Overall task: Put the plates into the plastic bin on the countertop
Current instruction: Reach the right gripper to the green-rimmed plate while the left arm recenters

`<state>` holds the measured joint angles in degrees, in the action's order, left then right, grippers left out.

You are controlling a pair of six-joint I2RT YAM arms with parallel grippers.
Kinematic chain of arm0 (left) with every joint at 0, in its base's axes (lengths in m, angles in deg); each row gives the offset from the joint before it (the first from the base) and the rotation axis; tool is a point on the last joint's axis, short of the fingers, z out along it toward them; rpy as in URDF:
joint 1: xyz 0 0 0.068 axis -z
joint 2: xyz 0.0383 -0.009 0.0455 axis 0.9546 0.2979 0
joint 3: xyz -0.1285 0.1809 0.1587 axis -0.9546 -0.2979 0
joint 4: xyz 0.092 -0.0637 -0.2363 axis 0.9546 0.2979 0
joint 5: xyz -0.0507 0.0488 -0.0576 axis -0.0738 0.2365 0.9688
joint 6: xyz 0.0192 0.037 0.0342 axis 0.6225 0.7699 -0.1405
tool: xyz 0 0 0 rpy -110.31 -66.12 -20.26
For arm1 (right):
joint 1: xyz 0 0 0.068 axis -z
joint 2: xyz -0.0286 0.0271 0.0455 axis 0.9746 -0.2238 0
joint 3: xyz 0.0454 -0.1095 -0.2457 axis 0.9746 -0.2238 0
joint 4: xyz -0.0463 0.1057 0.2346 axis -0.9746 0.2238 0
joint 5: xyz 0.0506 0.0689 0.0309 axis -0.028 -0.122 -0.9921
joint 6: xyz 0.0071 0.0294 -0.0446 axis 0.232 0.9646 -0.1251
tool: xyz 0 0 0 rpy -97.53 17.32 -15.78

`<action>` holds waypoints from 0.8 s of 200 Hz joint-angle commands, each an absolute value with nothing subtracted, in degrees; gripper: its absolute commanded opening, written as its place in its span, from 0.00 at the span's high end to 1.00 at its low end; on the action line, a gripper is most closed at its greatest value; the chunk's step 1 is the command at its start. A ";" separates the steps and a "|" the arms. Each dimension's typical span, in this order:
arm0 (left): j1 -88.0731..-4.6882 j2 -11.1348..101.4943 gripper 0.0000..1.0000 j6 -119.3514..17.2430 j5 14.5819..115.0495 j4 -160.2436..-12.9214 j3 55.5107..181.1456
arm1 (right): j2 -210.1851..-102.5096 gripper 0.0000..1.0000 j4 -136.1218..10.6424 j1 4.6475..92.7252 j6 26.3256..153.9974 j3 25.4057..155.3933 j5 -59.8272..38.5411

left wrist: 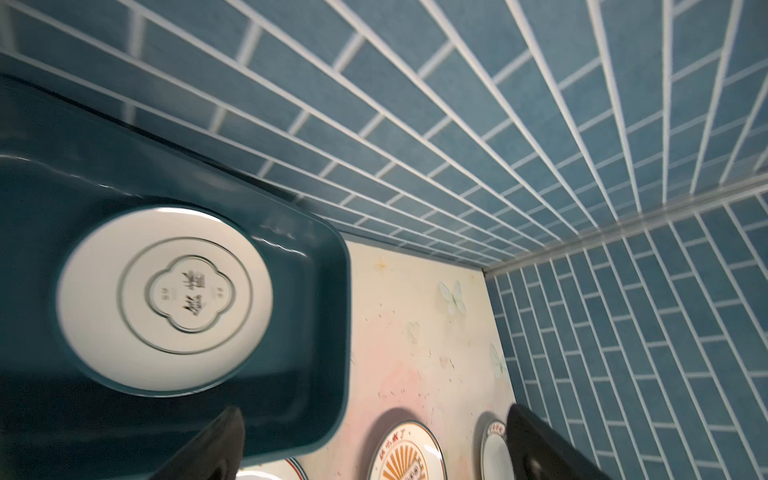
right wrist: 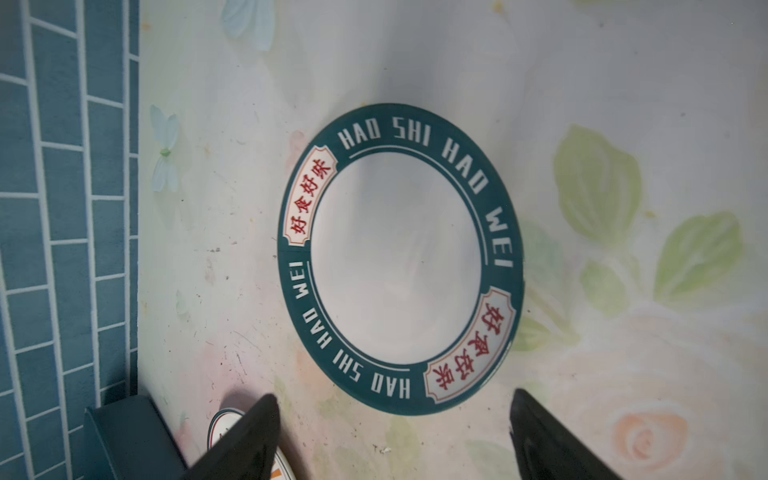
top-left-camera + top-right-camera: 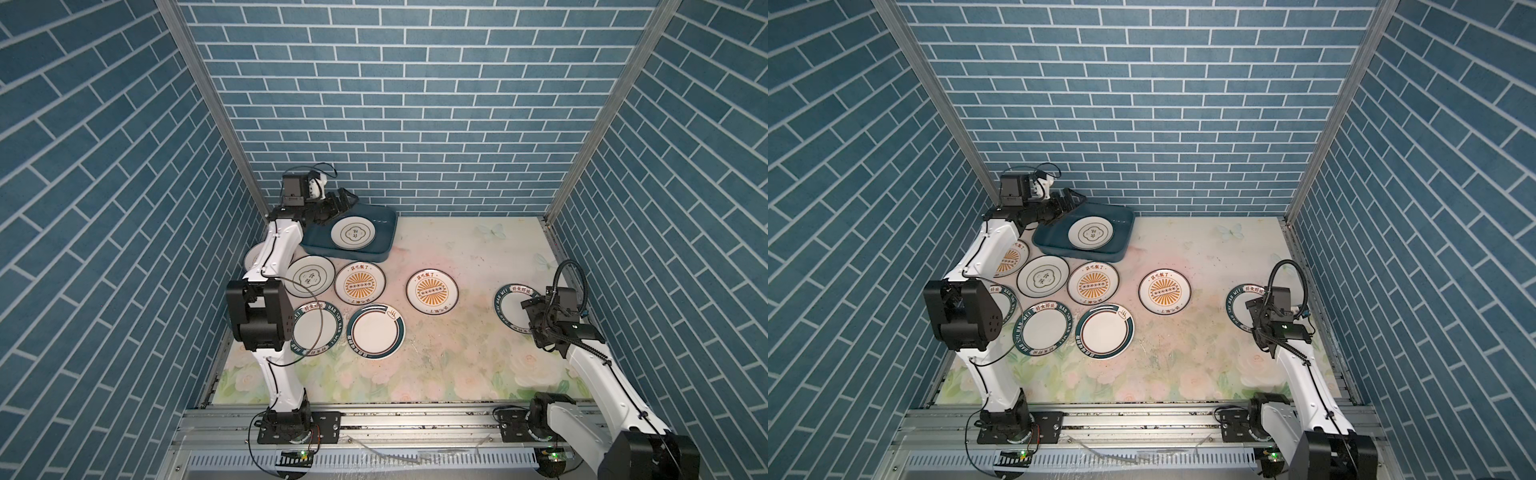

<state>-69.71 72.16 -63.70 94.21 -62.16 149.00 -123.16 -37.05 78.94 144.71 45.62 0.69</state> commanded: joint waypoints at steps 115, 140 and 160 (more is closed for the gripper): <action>-48.42 68.89 0.00 -68.13 98.26 -72.10 139.03 | -125.35 0.23 -51.68 87.33 148.32 33.21 -14.86; -47.90 69.47 0.00 -68.19 97.92 -71.73 139.56 | -127.10 0.26 -59.14 87.52 148.92 30.12 -14.97; -47.81 69.97 0.00 -68.12 97.88 -71.13 140.58 | -129.18 0.30 -65.50 87.57 150.08 27.46 -15.02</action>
<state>-47.92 68.03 -68.14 98.14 -70.85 139.60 -126.33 -57.46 87.35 147.25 31.28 -14.66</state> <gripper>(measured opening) 0.995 0.716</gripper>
